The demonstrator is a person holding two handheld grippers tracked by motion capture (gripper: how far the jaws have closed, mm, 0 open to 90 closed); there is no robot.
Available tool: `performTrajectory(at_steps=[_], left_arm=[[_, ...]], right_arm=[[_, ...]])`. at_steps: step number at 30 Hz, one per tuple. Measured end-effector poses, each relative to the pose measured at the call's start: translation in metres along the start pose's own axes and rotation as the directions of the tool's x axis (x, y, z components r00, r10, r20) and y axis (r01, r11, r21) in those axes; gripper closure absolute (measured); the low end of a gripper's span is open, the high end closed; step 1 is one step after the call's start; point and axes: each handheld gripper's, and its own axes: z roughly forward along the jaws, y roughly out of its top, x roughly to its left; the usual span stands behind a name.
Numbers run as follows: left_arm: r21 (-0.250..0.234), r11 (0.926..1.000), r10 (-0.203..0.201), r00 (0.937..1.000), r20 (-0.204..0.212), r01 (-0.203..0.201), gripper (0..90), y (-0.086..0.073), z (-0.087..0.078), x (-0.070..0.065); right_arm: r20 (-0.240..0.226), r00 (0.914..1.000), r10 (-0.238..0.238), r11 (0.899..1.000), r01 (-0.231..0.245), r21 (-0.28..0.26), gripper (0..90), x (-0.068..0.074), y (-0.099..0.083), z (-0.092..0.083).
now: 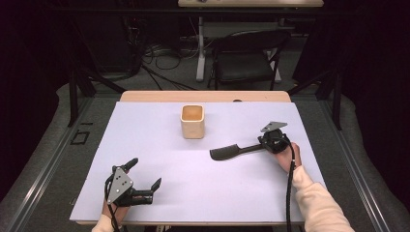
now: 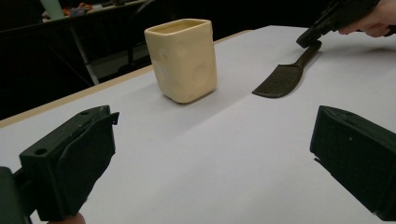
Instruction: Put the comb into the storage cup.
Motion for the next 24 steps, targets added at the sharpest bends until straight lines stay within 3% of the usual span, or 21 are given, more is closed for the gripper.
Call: performTrajectory(at_steps=[8,24], left_arm=[[0.003,1.0,-0.002,1.0,-0.003,0.002,0.1,0.0,0.001,0.001],[0.005,1.0,-0.001,1.0,0.002,0.001,0.1,0.0,0.001,0.001]], right_arm=[[-0.001,0.9999,-0.015,1.0,0.015,0.023,90.0,0.008,0.001,-0.007],[-0.003,1.0,-0.008,0.997,0.008,0.074,90.0,0.009,-0.001,-0.015]])
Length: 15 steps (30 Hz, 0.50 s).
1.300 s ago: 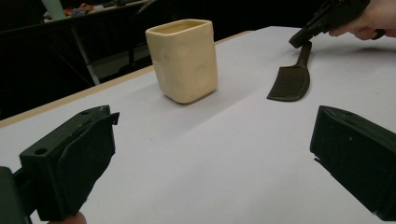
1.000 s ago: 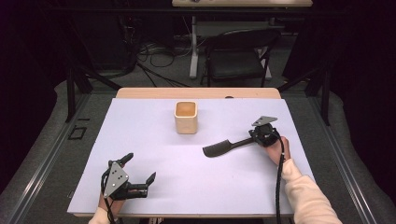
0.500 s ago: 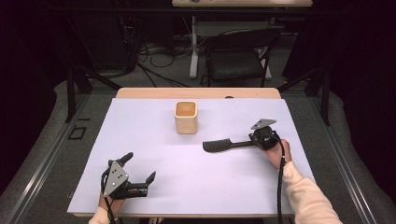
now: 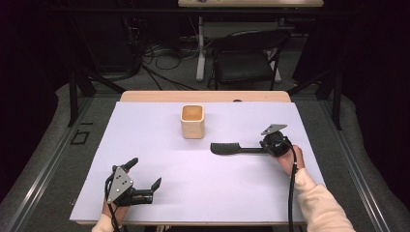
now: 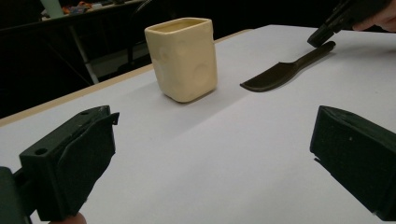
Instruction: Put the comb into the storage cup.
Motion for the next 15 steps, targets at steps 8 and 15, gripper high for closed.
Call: performTrajectory(at_steps=[8,15], left_arm=[[-0.002,1.0,0.0,1.0,-0.002,0.0,0.1,0.0,0.0,0.0],[-0.002,1.0,-0.001,1.0,0.0,0.001,0.1,0.0,0.0,0.0]], right_arm=[[-0.009,0.9998,-0.02,1.0,0.02,0.016,90.0,0.005,0.0,-0.005],[-0.023,0.9993,-0.03,0.999,0.03,0.028,90.0,0.011,0.001,-0.009]])
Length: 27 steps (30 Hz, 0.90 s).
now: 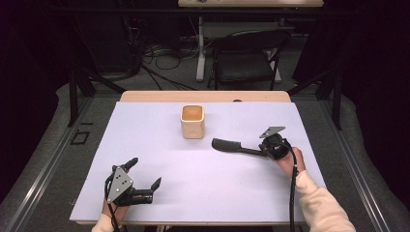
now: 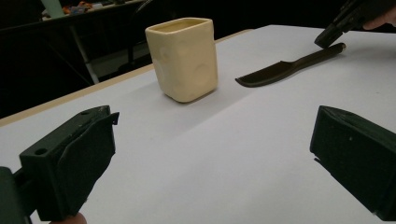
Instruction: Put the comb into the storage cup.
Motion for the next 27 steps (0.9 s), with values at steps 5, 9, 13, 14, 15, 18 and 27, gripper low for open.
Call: performTrajectory(at_steps=[5,9,13,14,15,18,27], left_arm=[[0.002,1.0,0.003,1.0,0.001,-0.003,0.1,0.0003,0.001,-0.0005],[0.004,1.0,0.004,1.0,0.003,-0.004,0.1,0.0001,0.0014,-0.0002],[0.001,1.0,0.001,1.0,0.0,-0.001,0.1,0.0002,0.0005,-0.0003],[0.0,1.0,0.003,1.0,-0.001,-0.003,0.1,0.0003,0.0006,-0.0005],[0.001,1.0,0.005,1.0,0.001,-0.005,0.1,0.0004,0.0007,-0.0007],[0.003,1.0,0.006,1.0,0.003,-0.006,0.1,0.0006,0.0011,-0.0006],[0.001,1.0,0.006,1.0,0.0,-0.006,0.1,0.0007,0.0003,-0.0008]], right_arm=[[-0.008,1.0,-0.002,1.0,0.002,0.01,90.0,0.0029,-0.0009,-0.0027],[-0.017,0.9998,0.0,1.0,0.0,0.025,90.0,0.0035,-0.0031,-0.0034],[-0.02,0.9997,-0.01,0.999,0.01,0.039,90.0,0.0046,-0.0041,-0.0044],[-0.023,0.9997,-0.011,0.999,0.012,0.046,90.0,0.0049,-0.0041,-0.0053],[-0.025,0.9996,-0.01,0.999,0.011,0.046,90.0,0.0055,-0.0043,-0.0057],[-0.03,0.9995,-0.011,0.999,0.013,0.046,90.0,0.0066,-0.0052,-0.007],[-0.048,0.9985,-0.026,0.998,0.029,0.061,89.9,0.0097,-0.0067,-0.0084]])
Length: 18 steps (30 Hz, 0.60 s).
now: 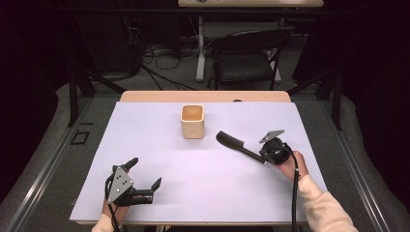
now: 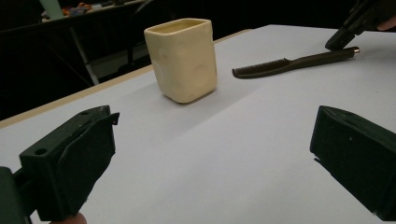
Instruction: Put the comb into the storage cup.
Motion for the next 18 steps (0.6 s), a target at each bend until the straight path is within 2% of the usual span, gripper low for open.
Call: performTrajectory(at_steps=[12,18], left_arm=[[-0.001,1.0,0.001,1.0,0.001,-0.001,0.1,0.0002,-0.0003,-0.0001],[0.0,1.0,-0.002,1.0,0.002,0.002,0.1,0.0,0.0008,0.0]], right_arm=[[-0.004,0.9999,-0.012,1.0,0.012,0.003,87.8,0.0051,0.0,-0.0021],[0.024,0.9997,-0.003,1.0,0.004,-0.013,76.5,0.0011,0.001,-0.0082]])
